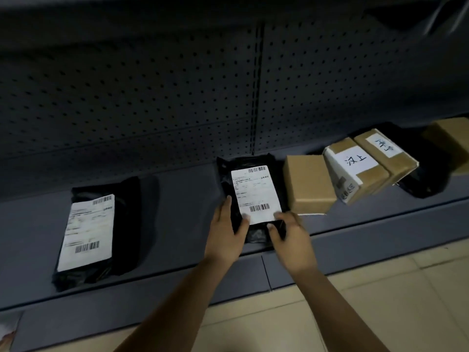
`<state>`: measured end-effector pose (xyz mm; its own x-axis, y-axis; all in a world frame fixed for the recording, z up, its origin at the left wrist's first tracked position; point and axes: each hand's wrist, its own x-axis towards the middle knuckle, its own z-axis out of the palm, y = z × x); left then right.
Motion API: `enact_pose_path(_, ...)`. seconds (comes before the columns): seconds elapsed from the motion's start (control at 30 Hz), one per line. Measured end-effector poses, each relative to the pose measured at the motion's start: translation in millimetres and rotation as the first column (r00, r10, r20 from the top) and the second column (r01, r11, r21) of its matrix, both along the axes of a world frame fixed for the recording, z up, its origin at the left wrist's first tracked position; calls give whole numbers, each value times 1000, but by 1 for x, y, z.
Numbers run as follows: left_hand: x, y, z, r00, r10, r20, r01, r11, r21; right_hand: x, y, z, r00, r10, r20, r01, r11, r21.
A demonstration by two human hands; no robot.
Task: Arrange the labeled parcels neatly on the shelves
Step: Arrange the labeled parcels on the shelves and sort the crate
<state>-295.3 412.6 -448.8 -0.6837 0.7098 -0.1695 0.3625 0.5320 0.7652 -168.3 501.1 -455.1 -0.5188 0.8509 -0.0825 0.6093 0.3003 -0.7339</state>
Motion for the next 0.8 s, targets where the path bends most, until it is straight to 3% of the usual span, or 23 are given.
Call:
enact_pose_path(0.07,4,5,-9,998,-4,62,3,1000,11,-2,-2,-7,1000,10,-22,-11,1000,-10)
enact_pose_path(0.27,9,-15,-18,998,-1,64,-1,1000,29,6,-9,-14,993,84,-84,-86,996,-17)
enact_pose_path(0.43,1,-25,-23,958,128,255,-155,984,87,0,-4,-8,986,-85,-145,55,978,-201)
enact_pose_path(0.53,-4,-9,-19,912,179,368,-229,969,97,-13,6,-4,993,-63,-99,39,972,-231)
enact_pose_path(0.67,-3,-3,-23,921,164,354,-220,967,125,-17,7,1,981,-89,-170,30,946,-323)
enact_pose_path(0.8,11,-14,-12,931,186,314,-280,915,291,-12,-2,13,929,-152,-336,39,947,-319)
